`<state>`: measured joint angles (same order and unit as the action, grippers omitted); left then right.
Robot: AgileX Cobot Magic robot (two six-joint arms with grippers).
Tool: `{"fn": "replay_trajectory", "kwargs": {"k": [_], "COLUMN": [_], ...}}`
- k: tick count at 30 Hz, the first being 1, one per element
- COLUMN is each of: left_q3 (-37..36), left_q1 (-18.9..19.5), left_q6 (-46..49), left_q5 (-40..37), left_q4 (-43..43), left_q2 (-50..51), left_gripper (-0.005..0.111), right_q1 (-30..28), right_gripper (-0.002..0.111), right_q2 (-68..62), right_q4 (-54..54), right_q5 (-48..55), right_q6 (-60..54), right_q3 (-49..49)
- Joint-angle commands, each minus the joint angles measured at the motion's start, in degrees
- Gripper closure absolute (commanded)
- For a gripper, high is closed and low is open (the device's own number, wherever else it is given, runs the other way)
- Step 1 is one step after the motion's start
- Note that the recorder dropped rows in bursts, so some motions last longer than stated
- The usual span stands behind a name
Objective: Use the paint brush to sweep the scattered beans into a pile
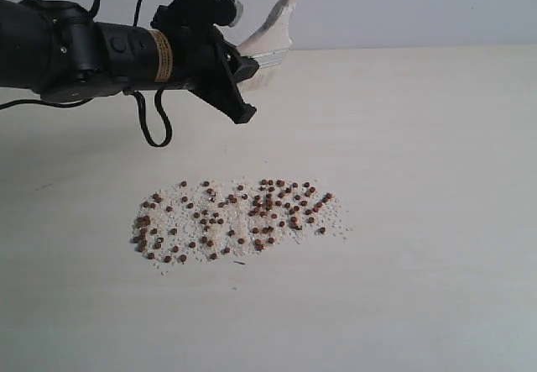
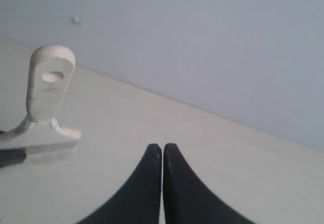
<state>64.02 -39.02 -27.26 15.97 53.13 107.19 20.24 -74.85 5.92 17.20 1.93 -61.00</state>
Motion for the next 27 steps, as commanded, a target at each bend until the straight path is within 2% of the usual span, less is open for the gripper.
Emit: {"fn": "replay_trajectory", "kwargs": {"k": [1, 3, 7, 10, 16, 20, 27], "left_q3": [-3.18, -4.91, -8.32, -9.96, -12.84, -13.38, -13.38], "left_q1": [0.03, 0.03, 0.03, 0.03, 0.03, -0.64, -4.73], "left_q6": [-5.87, -7.62, -7.8, -7.8, -8.94, -8.94, -6.06], "left_q5": [5.68, 9.3, 14.88, 16.31, 22.2, 24.11, 22.35], "left_q4": [-1.34, -2.01, -4.55, -4.99, -8.56, -10.75, -14.01], "left_q2": [-2.68, -3.24, -3.23, -3.27, -3.27, -3.27, -3.27], "left_gripper": [0.107, 0.107, 0.107, 0.107, 0.107, 0.107, 0.107], "right_q1": [-0.24, -0.24, -0.24, -0.24, -0.24, 2.13, 7.79], "right_gripper": [0.108, 0.108, 0.108, 0.108, 0.108, 0.108, 0.105], "right_q2": [12.58, 17.13, 21.72, 21.93, 21.61, 21.59, 19.28], "right_q4": [-1.21, -1.4, -1.4, -1.49, -0.7, 2.64, 6.11], "right_q5": [-21.03, -25.15, -25.62, -23.12, -26.31, -31.8, -45.22], "right_q6": [5.97, 7.77, 9.72, 14.42, 20.75, 20.91, 20.18], "right_q3": [17.83, 24.69, 32.87, 34.19, 34.48, 36.83, 41.89]}}
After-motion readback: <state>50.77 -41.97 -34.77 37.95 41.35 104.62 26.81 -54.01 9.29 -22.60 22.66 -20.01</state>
